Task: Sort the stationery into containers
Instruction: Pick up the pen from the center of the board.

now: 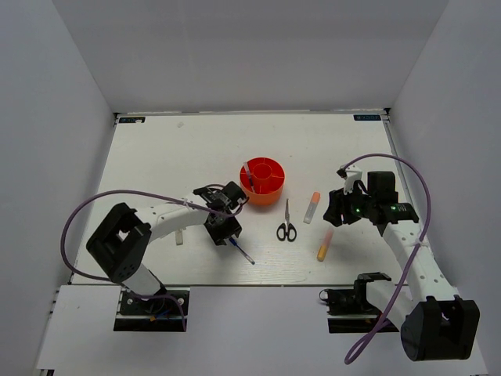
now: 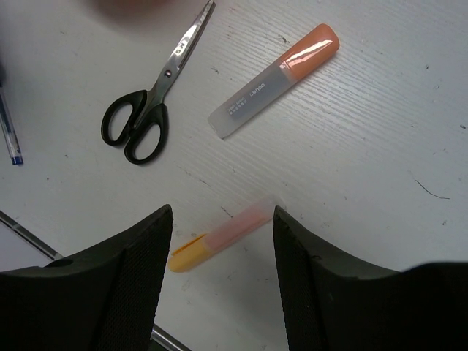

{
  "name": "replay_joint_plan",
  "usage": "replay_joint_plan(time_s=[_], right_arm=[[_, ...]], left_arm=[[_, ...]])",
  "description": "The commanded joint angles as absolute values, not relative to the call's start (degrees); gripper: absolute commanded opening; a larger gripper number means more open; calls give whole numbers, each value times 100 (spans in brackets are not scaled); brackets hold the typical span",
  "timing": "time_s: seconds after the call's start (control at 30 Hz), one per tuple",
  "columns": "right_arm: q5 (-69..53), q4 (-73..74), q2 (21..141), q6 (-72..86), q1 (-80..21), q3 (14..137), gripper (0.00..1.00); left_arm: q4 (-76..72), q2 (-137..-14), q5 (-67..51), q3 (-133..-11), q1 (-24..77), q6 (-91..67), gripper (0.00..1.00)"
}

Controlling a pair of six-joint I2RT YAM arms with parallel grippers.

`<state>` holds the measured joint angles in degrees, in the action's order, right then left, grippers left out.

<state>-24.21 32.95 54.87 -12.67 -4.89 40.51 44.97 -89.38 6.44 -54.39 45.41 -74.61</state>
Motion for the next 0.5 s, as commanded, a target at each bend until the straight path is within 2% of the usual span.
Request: replay_joint_plan(time_s=[0.0,0.33,0.4,0.47], right_arm=[[-2487,3270,5353,-1301,-484,4298,61],[-2496,3278,5326,-1283,-466,4298,61],[-2505,3278,5326,-1292,-475,4289,61],[-2487,3270,5317,-1283,-475,4298,61]], left_arm=[[4552,-9070,861,-5449,4553,-7752,54],[4649,-9685,1081,-5871,4439,-7717,52],[4676,-9764,1064,-5924,4412,-7725,47],[4702,-9826,1063,-5889,4412,-7752,37]])
